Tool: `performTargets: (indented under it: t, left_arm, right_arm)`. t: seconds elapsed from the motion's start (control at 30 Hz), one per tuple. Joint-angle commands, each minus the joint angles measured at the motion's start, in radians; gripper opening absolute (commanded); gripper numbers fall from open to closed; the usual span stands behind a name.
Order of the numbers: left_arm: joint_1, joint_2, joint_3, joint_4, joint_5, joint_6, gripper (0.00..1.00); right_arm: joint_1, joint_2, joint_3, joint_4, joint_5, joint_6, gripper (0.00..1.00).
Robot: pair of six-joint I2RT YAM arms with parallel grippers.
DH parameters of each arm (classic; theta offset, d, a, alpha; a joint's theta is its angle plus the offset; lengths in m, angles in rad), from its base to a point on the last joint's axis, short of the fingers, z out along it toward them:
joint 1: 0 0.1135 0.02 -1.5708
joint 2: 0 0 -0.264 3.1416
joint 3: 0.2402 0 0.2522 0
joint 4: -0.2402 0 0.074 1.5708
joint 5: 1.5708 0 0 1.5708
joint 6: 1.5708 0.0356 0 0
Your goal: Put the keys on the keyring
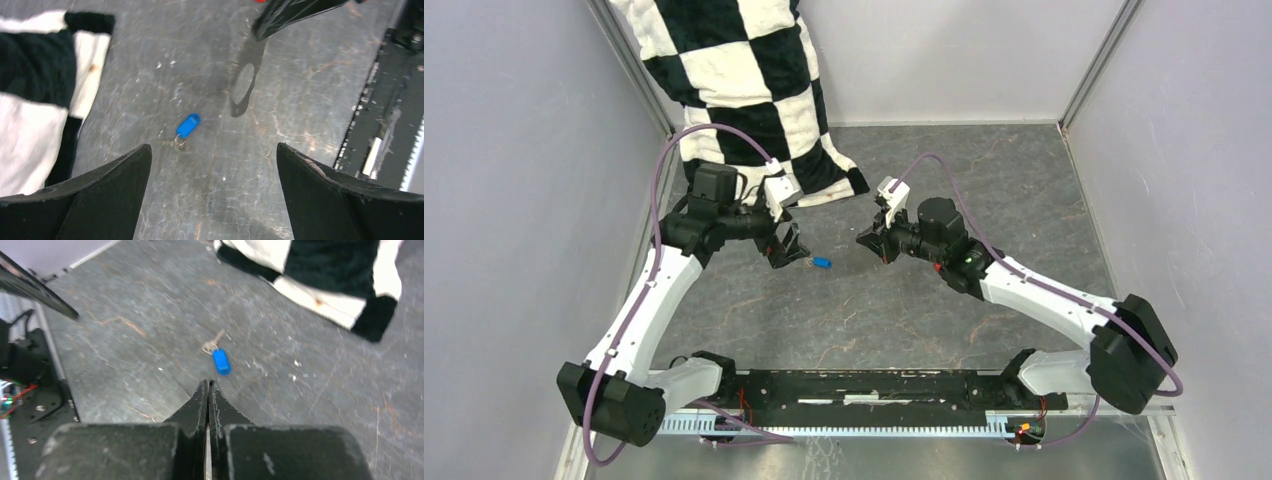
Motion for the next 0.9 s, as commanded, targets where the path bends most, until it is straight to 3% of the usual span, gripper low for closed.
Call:
performTargets:
  t: [0.0,0.2,0.43,0.77,0.87]
  left_arm:
    - [-0.083,-0.03,0.104,-0.118,0.063,0.037,1.0]
    - [-0.116,-0.053,0.136,-0.12,0.17,-0.104,1.0]
    - [-0.144,-0.124,0.019,-0.12,0.288,-0.194,1.0]
    - [-0.159,-0.181,-0.102,0.095,0.319,-0.535,1.0]
    - [-0.162,-0.202,-0.133,0.116,0.326,-0.546,1.0]
  right_arm:
    - [0.041,-0.08,0.076,0.019,-0.084,-0.012,0.0]
    - [0.095,-0.139,0.098,0.014,-0.099,0.02,0.0]
    - [0.155,-0.171,0.111,0.037,-0.085,0.065,0.0]
    - [0.247,-0.169,0.121,0.105,0.006,0.097,0.0]
    - [0.266,-0.166,0.125,0.129,0.014,0.106,0.0]
